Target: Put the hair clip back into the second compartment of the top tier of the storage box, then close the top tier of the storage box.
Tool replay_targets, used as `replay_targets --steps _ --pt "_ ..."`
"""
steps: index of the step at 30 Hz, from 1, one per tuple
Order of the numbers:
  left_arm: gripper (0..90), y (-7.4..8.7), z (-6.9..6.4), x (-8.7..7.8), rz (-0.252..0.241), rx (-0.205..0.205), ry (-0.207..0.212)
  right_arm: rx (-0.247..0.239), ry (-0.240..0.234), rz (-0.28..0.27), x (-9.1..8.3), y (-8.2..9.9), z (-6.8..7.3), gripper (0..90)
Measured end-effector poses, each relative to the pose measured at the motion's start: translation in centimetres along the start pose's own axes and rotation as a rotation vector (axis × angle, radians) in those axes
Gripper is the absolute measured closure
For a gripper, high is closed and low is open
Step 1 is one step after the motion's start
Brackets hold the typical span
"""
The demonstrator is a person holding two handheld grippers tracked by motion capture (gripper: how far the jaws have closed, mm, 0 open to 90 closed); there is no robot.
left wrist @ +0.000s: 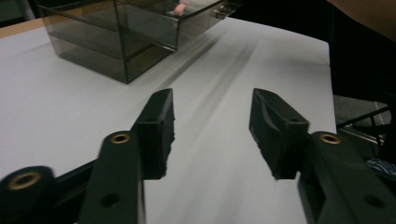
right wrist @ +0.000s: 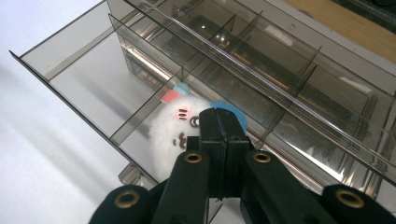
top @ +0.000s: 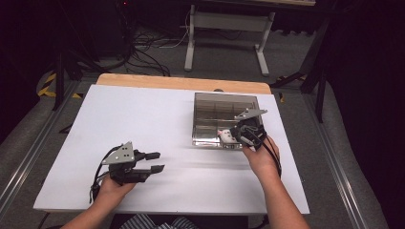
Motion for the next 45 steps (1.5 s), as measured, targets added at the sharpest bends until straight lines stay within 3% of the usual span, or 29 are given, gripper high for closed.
replay_targets --steps 3,5,6,9,16,27,45 --pt "65.3 -0.7 -0.2 1.2 0.026 0.024 0.018 -0.002 -0.002 0.0 0.0 0.0 0.0 90.0" --pt "77.9 -0.9 -0.2 1.5 0.031 0.031 0.018 -0.003 -0.002 -0.002 0.0 0.1 0.0 90.0" --pt "77.9 -1.0 -0.2 1.7 0.035 0.037 0.023 -0.003 -0.002 -0.002 0.0 0.1 0.0 90.0" --pt "89.5 -1.7 -0.4 2.6 0.047 0.045 0.029 -0.001 -0.002 -0.007 0.0 0.1 0.0 90.0" --pt "89.6 -3.4 -0.2 5.4 0.074 0.059 0.043 -0.001 -0.003 -0.015 0.0 0.2 0.0 90.0" --pt "89.6 -4.8 0.2 10.0 0.111 0.044 0.057 0.014 -0.023 -0.026 0.0 0.5 -0.2 90.0" --pt "89.6 -5.9 0.6 13.5 0.146 0.013 0.035 0.011 -0.011 -0.023 0.2 0.5 0.0 90.0"
Point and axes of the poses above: each handheld gripper's, and its own axes: x roughly forward along the jaws, y roughly out of its underside, z roughly to its left, the point moved 1 cm from there along x, roughly forward along the jaws, and after that the axes turned 1 degree about y, right-handed, at the moved point
